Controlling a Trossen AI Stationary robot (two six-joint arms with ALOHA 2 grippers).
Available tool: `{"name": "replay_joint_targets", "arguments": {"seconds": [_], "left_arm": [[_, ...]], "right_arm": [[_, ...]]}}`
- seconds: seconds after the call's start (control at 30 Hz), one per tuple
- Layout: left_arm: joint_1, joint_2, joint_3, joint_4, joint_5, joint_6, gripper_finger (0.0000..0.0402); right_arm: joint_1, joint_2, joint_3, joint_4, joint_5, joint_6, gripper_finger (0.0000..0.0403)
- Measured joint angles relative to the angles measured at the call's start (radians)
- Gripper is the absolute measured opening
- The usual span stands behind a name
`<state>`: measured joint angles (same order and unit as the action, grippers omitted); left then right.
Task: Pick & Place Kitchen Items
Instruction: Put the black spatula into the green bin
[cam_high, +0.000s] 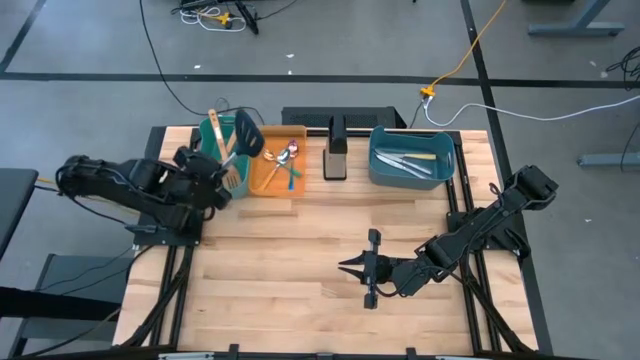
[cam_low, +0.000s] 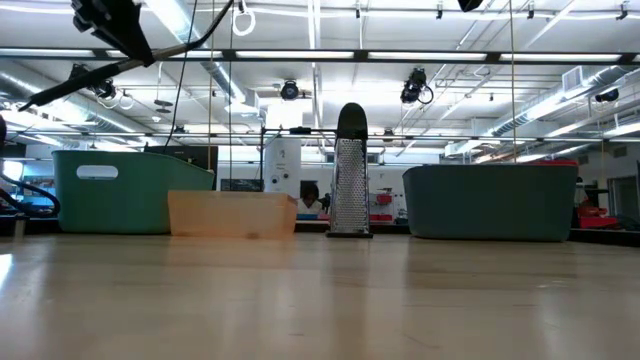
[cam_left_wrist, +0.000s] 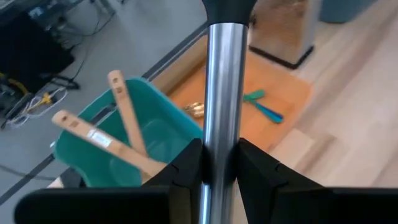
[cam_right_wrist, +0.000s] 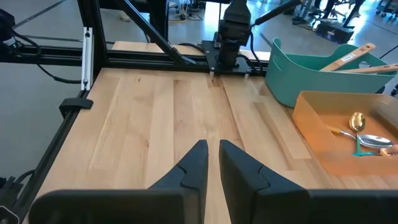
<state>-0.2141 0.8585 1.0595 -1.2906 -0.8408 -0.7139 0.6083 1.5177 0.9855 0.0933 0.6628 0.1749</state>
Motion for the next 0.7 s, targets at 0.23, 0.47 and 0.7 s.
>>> {"name": "replay_joint_targets", "arguments": {"seconds": [0.23,0.47,0.7], "left_arm": [[0.101,-0.057,-0.016,-0.021,-0.001,0.003,0.0081],[0.181,-0.144,-0.016,-0.015,0.004,0.012,0.0081],[0.221,-0.181,-0.016,-0.003,0.024,0.019,0.0081]], "right_arm": [[0.000,0.000,0.000,0.000,-0.001,0.000,0.0049],[0.000,0.000,0.000,0.002,-0.001,0.000,0.0049],[0.000,0.000,0.000,0.003,0.001,0.000,0.0049]]}}
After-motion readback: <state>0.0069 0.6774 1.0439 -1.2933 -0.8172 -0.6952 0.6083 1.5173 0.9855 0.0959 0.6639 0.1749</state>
